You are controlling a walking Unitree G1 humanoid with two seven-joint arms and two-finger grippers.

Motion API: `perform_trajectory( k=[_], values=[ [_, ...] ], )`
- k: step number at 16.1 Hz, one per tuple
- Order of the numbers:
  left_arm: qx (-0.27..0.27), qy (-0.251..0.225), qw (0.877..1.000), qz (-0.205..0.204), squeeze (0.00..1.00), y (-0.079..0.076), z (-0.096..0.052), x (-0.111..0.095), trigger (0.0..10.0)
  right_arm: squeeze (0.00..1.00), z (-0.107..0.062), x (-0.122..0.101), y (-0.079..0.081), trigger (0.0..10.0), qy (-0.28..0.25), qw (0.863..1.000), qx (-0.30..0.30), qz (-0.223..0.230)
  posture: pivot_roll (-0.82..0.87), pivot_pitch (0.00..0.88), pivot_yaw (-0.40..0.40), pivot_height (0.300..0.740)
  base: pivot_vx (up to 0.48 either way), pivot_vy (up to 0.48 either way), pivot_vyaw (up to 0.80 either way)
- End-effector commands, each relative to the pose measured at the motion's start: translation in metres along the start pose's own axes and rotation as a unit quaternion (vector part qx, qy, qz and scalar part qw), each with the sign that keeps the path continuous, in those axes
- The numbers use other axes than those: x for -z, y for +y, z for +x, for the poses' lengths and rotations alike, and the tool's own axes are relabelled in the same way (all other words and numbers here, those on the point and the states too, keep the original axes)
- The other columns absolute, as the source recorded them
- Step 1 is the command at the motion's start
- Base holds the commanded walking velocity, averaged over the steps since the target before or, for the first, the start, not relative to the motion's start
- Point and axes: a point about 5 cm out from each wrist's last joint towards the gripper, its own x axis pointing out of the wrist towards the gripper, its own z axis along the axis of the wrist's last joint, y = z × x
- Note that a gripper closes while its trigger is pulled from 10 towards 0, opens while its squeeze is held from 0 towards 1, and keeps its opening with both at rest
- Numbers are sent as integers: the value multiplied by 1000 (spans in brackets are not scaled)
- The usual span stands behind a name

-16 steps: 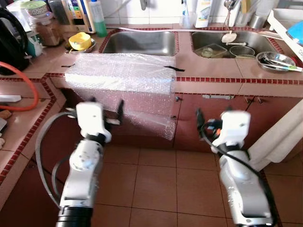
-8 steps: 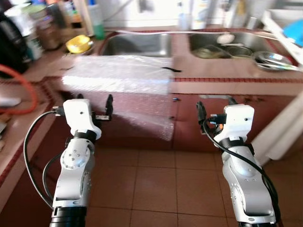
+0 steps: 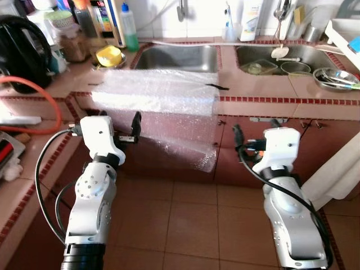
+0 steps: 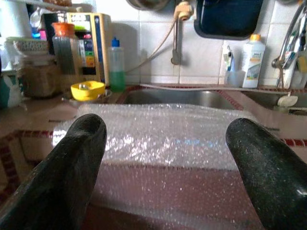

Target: Kitchen organization

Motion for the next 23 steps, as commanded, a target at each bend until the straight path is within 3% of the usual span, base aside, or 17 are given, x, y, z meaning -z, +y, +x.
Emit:
perform_trajectory(
  k=[1, 8, 12, 17, 23],
  values=[
    [5, -7, 1000, 0, 0, -2, 4, -5, 10000, 0, 0, -1, -2, 10000, -2, 1000, 4, -2, -28, 25, 97, 740, 349, 330, 0],
    [24, 1, 1000, -1, 0, -8, 2, -2, 10000, 0, 3, -5, -4, 10000, -9, 1000, 10, -8, -27, 29, 95, 740, 358, 320, 0],
    [38, 13, 999, -3, 0, -14, 1, 3, 10000, 0, 5, -6, -8, 10000, -13, 1000, 21, -18, -30, 30, 96, 740, 461, 0, 0],
    [54, 14, 998, 7, 0, -23, 1, 5, 10000, 0, 6, -6, -9, 10000, -14, 999, 25, -24, -30, 29, 97, 740, 0, 0, 0],
    [47, 20, 999, -4, 0, -21, 3, 7, 10000, 0, 8, -8, -8, 10000, -18, 999, 23, -29, -36, 22, 95, 740, 0, -316, 0]
  ],
)
